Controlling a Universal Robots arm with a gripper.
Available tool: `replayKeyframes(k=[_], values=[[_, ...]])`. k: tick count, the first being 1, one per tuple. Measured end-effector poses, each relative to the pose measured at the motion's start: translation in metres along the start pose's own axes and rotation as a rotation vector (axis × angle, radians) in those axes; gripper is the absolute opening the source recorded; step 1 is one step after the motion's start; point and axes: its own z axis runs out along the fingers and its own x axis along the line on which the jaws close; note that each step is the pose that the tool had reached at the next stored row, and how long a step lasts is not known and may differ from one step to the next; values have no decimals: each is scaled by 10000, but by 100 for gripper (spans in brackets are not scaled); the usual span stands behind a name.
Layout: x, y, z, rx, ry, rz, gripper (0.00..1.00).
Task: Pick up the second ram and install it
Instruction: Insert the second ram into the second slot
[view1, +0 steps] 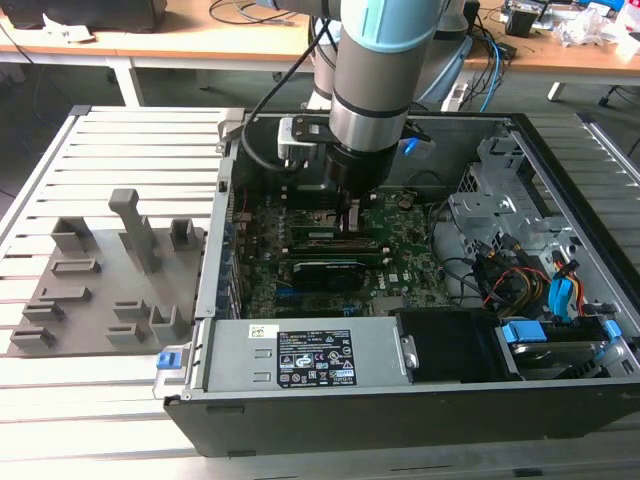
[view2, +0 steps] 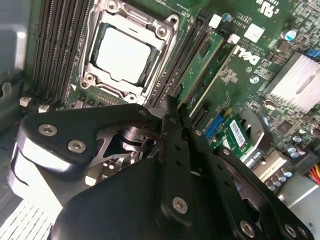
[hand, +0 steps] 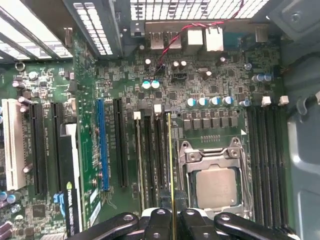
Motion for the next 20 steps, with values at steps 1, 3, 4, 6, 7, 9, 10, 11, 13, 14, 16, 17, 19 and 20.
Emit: replayKeyframes(k=[1, 3, 4, 6, 7, 9, 10, 11, 13, 14, 16, 17, 19, 20], values=[[2, -1, 25, 1, -2, -3, 14], [4, -1, 53, -12, 22, -164, 14], [5, -1, 56, -18, 48, -237, 14], [5, -1, 60, -21, 107, -332, 14], [5, -2, 65, -22, 113, -350, 14], [5, -23, 82, -24, 119, -380, 14], [5, -27, 87, -24, 127, -385, 14], [5, -29, 91, -24, 144, -394, 14], [6, -31, 100, -22, 199, -421, 14], [7, -31, 108, -22, 201, -421, 14], [8, -29, 121, -22, 205, -415, 14], [9, -27, 130, -21, 207, -398, 14], [10, -24, 140, -17, 207, -349, 14], [11, -22, 143, -16, 206, -330, 14]])
